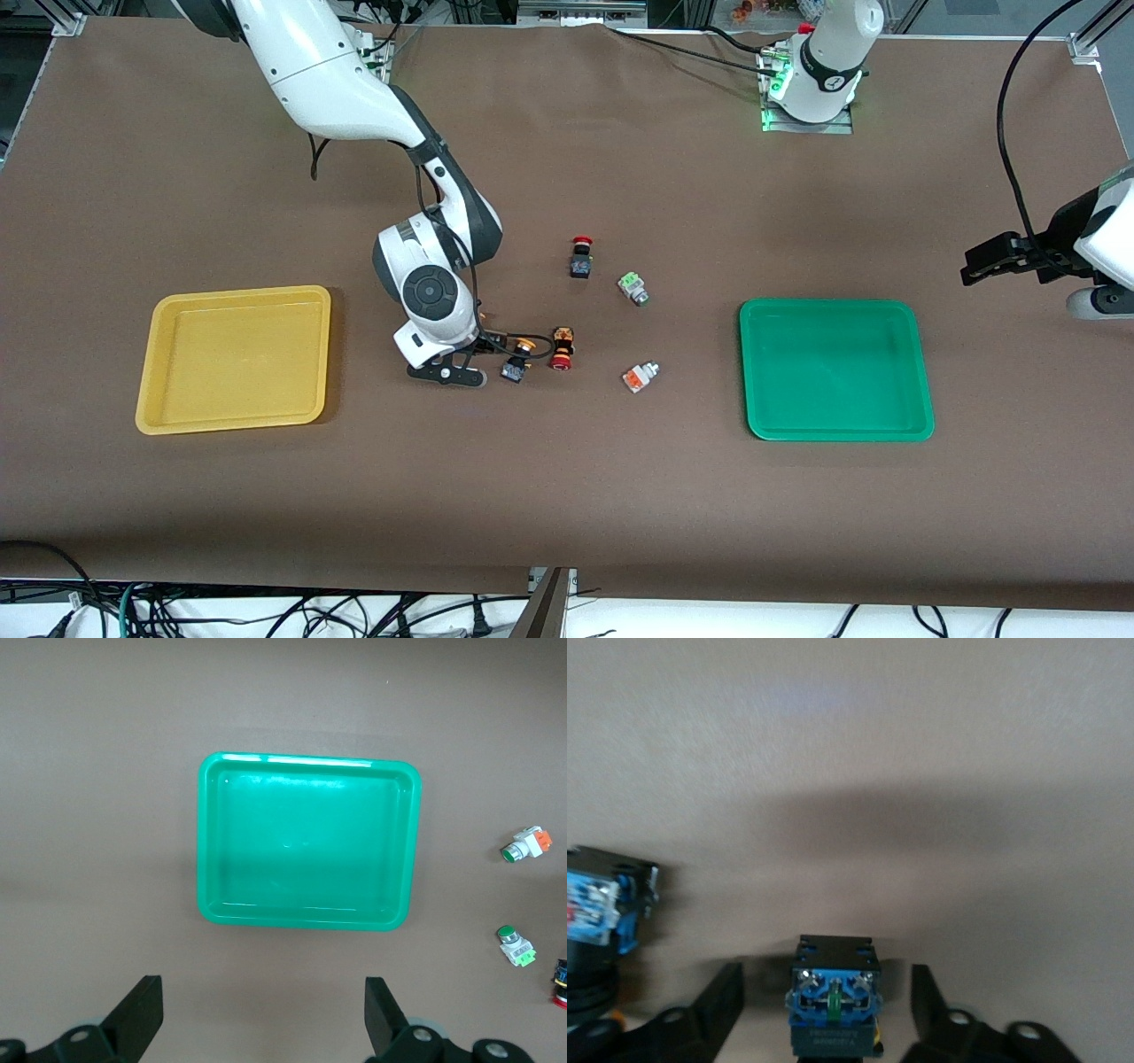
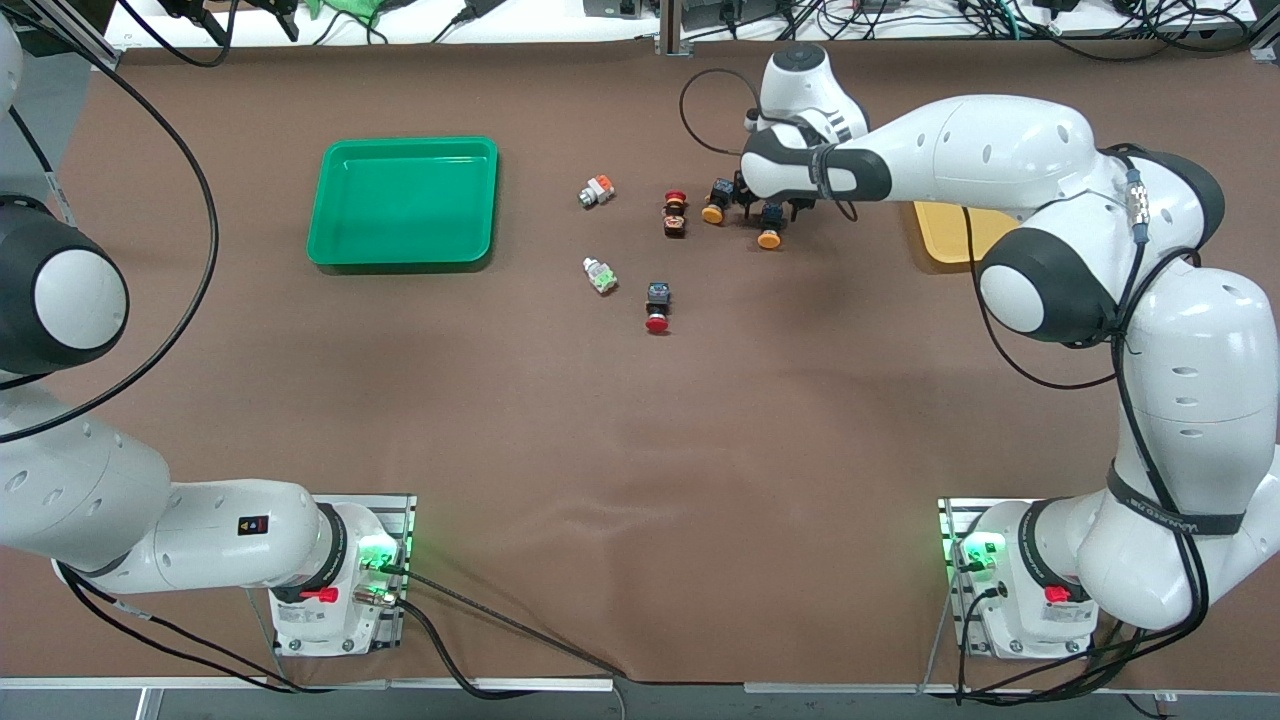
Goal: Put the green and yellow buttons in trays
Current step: 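Lower the right gripper and grasp a blue orange-based button, then carry the blue button into the yellow tray and open the right gripper, then grasp the second blue button while the left gripper grasps the orange-backed button, then carry the blue button to the yellow tray while the left gripper carries its button, then release the blue button in the yellow tray while the left gripper releases its button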
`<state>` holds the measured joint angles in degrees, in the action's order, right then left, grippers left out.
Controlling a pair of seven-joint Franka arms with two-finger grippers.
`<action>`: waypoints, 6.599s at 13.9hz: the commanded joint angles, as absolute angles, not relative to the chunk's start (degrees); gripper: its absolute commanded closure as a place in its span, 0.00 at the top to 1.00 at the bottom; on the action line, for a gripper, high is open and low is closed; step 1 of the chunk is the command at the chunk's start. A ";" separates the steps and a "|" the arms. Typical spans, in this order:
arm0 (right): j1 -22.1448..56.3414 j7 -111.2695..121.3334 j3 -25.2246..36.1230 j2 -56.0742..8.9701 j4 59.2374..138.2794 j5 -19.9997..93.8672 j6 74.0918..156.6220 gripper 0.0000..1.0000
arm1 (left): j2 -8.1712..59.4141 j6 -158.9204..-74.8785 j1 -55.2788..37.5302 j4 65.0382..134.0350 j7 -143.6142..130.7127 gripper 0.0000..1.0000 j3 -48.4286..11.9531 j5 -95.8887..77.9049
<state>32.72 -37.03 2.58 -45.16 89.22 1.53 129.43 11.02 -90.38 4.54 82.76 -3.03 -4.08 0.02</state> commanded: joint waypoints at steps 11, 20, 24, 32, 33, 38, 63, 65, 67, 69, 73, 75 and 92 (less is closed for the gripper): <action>18.65 -17.41 6.14 -34.90 89.03 1.32 113.49 0.00 | 14.50 -91.05 3.87 79.80 -2.99 1.00 -4.48 0.62; 5.55 9.47 16.35 -39.46 90.08 1.93 120.92 0.00 | 14.94 -89.56 2.92 82.00 -3.24 1.00 -5.44 -2.99; 4.48 11.86 16.35 -40.43 92.37 4.04 124.45 0.00 | 23.71 -99.80 -6.31 83.92 -17.73 1.00 -6.50 -7.55; 10.09 5.84 13.63 -38.41 89.21 4.22 118.14 1.00 | 43.84 -122.26 -21.61 78.60 -18.37 1.00 -5.54 -4.77; 11.59 1.54 12.93 -37.54 89.21 4.39 117.17 1.00 | 45.25 -122.26 -22.75 76.83 -18.28 1.00 -5.62 -1.79; 16.60 -20.08 5.64 -37.62 87.46 10.44 117.68 1.00 | 50.35 -122.52 -25.49 71.98 -12.42 1.00 -5.62 2.20; 38.76 -53.26 5.36 -50.27 82.35 7.13 144.05 0.21 | 47.48 -118.33 -11.10 73.13 19.06 0.00 -5.80 2.20; 38.41 -52.82 5.36 -50.10 82.35 7.03 144.05 0.00 | 43.88 -111.13 -7.13 73.47 22.74 0.00 -6.07 2.11; 37.97 -52.12 5.62 -49.49 82.27 7.03 143.53 0.00 | 41.67 -105.49 -3.62 73.74 25.74 0.00 -5.98 2.02; 35.35 -51.07 6.33 -47.39 80.87 7.30 138.81 0.00 | 41.66 -104.24 0.07 74.87 27.41 0.00 -5.98 2.63; 25.60 -31.64 6.50 -42.47 76.81 8.00 116.67 0.00 | 42.27 -105.82 2.55 75.76 30.67 0.00 -5.71 2.73; 20.07 -19.30 8.43 -40.70 78.04 8.00 109.46 0.00 | 43.50 -106.60 2.81 75.94 30.94 0.00 -5.71 2.72; 11.25 11.43 17.05 -34.38 85.89 7.91 111.47 1.00 | 35.61 -104.96 3.78 87.80 20.96 1.00 -11.32 -2.81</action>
<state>11.82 10.15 17.22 -38.61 87.90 7.98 116.07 39.45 -108.56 3.74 86.18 26.06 -9.03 -2.27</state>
